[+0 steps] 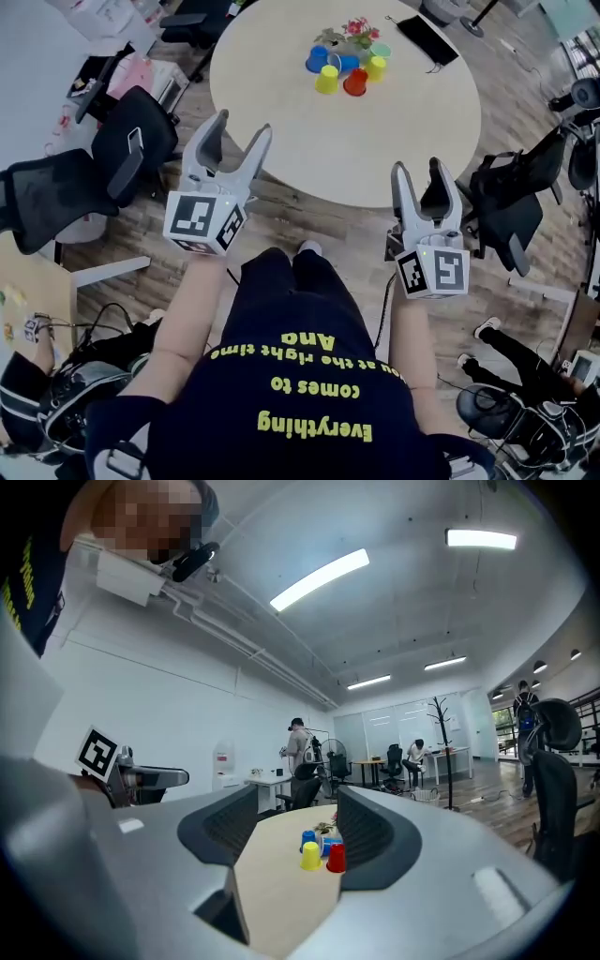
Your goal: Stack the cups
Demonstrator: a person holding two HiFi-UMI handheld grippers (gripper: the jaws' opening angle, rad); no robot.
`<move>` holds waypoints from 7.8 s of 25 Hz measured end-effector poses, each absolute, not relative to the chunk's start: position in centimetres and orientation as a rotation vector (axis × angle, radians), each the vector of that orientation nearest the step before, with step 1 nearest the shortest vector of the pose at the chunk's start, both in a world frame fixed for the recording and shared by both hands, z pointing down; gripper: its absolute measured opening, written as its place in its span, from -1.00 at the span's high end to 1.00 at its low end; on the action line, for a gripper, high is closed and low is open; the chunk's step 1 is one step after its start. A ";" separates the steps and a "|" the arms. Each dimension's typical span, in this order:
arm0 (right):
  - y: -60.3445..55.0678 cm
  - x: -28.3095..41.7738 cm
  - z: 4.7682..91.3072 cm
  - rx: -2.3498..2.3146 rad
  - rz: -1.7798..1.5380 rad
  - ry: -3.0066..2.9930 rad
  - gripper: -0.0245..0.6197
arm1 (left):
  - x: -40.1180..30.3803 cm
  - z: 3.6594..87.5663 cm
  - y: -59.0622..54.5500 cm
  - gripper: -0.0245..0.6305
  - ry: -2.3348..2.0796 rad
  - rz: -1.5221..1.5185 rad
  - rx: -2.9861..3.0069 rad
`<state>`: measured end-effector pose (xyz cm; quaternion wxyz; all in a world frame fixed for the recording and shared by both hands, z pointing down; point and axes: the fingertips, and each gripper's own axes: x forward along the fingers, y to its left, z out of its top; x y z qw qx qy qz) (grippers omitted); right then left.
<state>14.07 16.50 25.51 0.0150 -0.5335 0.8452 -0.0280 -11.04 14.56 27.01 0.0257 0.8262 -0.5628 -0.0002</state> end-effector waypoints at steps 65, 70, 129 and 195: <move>-13.2 9.5 35.7 -1.798 -0.338 2.682 0.04 | -10.1 37.4 -14.8 -0.03 -1.511 0.125 2.536; -14.4 9.5 39.3 -1.833 -0.377 2.710 0.07 | -10.1 38.6 -15.2 -0.03 -1.494 0.120 2.509; -7.4 6.3 45.5 -1.814 -0.343 3.057 0.27 | -11.5 37.1 -10.7 -0.03 -1.559 0.156 2.530; -13.5 0.6 50.1 -1.707 -0.482 3.160 0.25 | -14.1 36.8 -10.0 -0.03 -1.610 0.202 2.488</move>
